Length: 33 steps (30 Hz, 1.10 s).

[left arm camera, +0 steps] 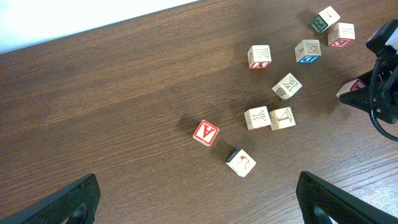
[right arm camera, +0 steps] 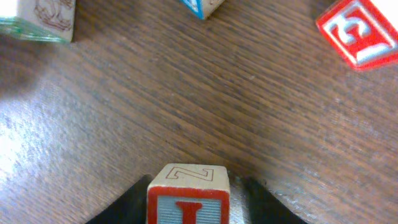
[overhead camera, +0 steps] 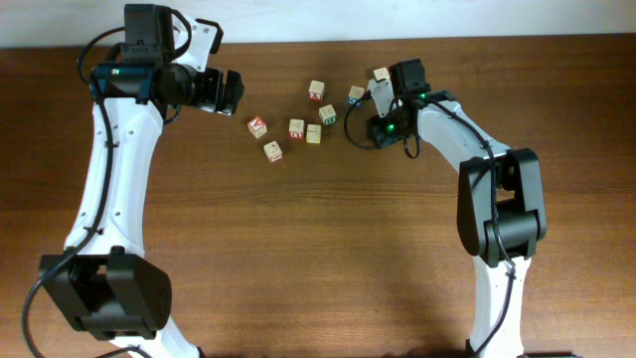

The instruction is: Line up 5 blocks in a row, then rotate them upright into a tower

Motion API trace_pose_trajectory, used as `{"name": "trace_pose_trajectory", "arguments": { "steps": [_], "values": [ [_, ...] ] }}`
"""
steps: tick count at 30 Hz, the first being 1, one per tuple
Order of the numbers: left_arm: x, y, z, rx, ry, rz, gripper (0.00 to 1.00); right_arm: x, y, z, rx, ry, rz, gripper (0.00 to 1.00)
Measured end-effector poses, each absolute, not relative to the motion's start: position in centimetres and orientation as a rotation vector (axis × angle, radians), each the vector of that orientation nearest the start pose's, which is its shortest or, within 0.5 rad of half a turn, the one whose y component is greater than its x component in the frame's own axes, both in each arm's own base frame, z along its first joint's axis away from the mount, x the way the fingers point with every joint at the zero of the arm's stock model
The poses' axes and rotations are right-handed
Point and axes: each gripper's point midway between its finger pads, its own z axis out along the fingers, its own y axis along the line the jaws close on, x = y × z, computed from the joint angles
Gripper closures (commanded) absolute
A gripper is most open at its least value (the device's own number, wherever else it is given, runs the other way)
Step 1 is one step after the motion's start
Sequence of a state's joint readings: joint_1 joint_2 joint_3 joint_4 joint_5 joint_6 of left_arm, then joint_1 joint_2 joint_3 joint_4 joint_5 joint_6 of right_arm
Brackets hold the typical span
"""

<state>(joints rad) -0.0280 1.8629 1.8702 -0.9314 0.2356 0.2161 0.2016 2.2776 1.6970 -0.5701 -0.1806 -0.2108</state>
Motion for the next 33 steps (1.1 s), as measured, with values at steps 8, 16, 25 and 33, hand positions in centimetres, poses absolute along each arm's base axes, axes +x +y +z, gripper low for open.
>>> {"name": "trace_pose_trajectory", "arguments": {
  "steps": [8,16,25,33],
  "values": [
    [48.5,-5.4,23.6,0.398,2.439,-0.213,0.01,48.4,13.0,3.4,-0.321,2.809,0.301,0.71],
    [48.5,-5.4,23.7,0.398,2.436,-0.212,0.01,39.1,12.5,7.7,-0.011,3.019,0.235,0.71],
    [48.5,-5.4,23.8,0.398,2.434,-0.212,0.01,34.6,11.8,0.5,0.052,3.121,0.071,0.43],
    [48.5,-5.4,23.8,0.398,2.434,-0.211,0.01,39.2,12.7,8.6,-0.072,3.030,0.064,0.27]
  ]
}}
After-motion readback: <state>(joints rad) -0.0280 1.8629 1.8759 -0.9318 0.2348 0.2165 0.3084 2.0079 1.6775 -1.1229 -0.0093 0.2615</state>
